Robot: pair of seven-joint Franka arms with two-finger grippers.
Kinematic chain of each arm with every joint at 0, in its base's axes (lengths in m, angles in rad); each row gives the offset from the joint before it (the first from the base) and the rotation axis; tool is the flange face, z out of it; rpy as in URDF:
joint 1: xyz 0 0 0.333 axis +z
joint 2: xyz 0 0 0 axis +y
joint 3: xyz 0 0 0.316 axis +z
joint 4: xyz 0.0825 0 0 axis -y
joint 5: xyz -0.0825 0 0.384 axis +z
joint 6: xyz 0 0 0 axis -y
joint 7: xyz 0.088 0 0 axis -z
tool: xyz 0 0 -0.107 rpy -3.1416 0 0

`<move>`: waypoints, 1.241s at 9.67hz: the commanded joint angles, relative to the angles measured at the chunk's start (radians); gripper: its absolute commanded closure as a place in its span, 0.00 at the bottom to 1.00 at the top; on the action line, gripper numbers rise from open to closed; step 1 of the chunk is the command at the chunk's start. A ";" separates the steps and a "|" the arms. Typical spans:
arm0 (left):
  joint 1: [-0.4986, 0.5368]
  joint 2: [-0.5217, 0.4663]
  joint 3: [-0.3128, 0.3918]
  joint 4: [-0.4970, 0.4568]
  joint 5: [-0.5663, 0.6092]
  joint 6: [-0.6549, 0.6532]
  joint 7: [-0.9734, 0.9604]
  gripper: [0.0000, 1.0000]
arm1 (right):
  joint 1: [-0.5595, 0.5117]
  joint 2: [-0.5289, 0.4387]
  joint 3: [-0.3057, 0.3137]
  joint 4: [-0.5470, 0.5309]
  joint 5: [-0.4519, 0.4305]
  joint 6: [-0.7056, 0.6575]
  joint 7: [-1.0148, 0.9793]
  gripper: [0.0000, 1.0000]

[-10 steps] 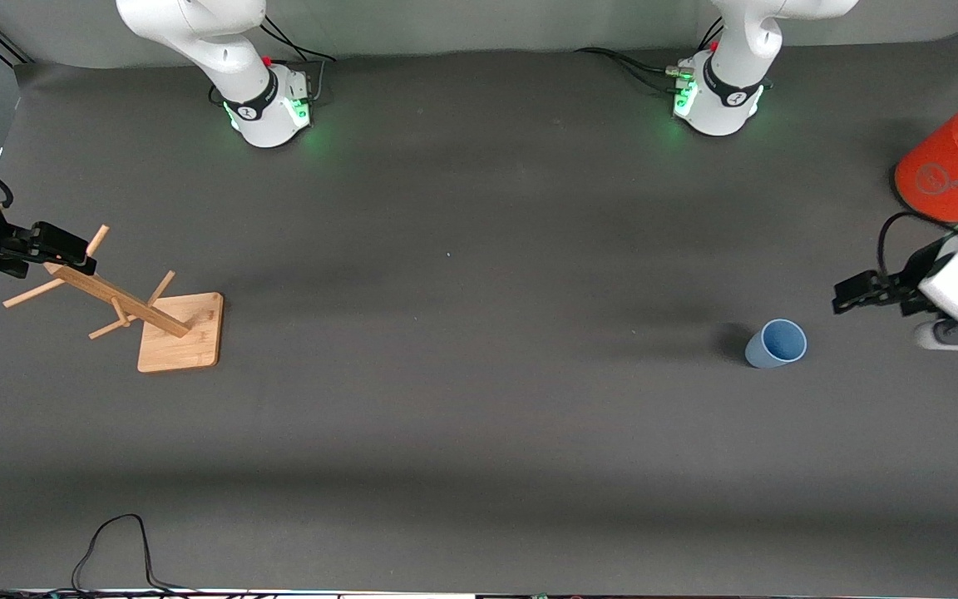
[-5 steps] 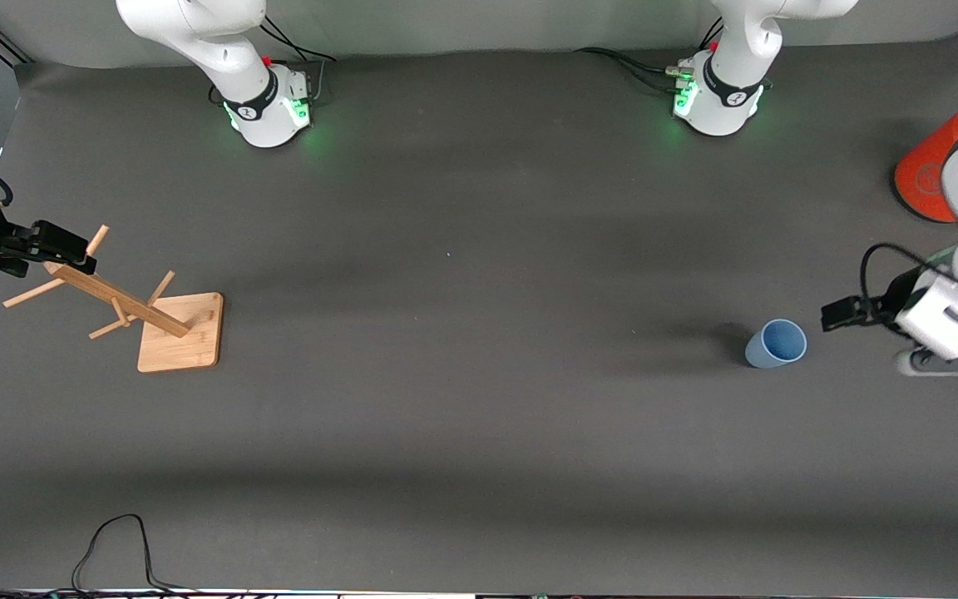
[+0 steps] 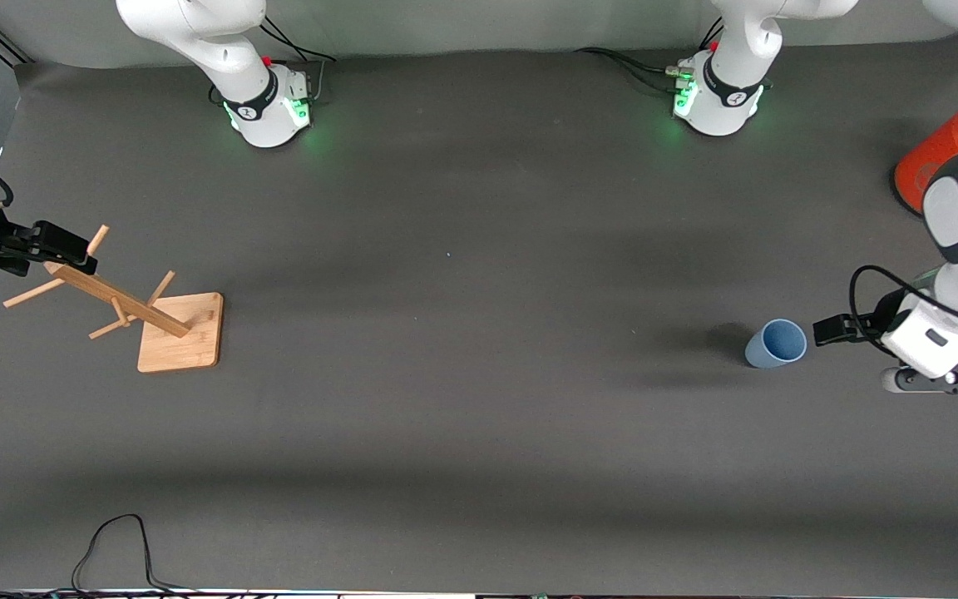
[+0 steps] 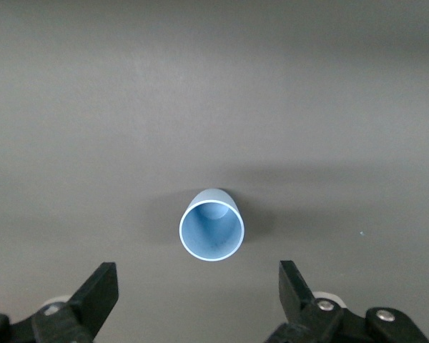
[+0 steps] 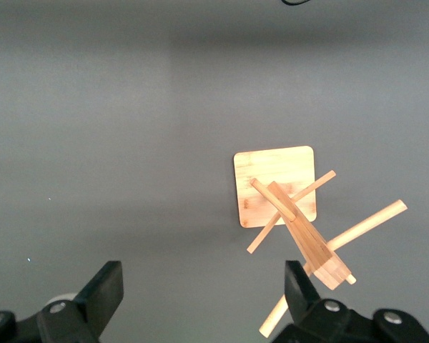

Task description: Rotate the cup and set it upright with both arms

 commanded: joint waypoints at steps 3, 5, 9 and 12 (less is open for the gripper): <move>0.000 -0.188 0.003 0.036 0.019 -0.135 0.044 0.00 | 0.008 -0.018 0.001 -0.012 -0.008 0.003 0.026 0.00; 0.001 -0.179 0.005 0.069 0.023 -0.169 0.066 0.00 | 0.007 -0.013 0.001 -0.010 -0.007 0.004 0.028 0.00; 0.001 -0.176 0.005 0.069 0.025 -0.170 0.066 0.00 | 0.008 -0.006 0.001 0.007 -0.002 0.004 0.028 0.00; 0.003 -0.167 0.006 0.069 0.023 -0.169 0.066 0.00 | 0.008 -0.004 0.001 0.007 -0.002 0.004 0.028 0.00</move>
